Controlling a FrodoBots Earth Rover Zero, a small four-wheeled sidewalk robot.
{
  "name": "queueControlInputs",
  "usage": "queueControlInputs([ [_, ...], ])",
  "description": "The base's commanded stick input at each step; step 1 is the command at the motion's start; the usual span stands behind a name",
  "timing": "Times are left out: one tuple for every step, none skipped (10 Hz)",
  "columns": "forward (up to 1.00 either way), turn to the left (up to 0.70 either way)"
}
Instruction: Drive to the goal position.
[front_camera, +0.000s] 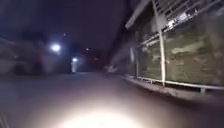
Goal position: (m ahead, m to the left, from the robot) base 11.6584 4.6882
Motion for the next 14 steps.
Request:
queueControlInputs([
  [0.7, 0.0],
  [0.7, 0.0],
  [0.7, 0.0],
  [0.7, 0.0],
  [0.7, 0.0],
  [0.7, 0.0],
  [0.7, 0.0],
  [0.7, 0.0],
  [0.7, 0.0],
  [0.7, 0.0],
  [0.7, 0.0],
  [0.7, 0.0],
  [0.7, 0.0],
  [0.7, 0.0],
])
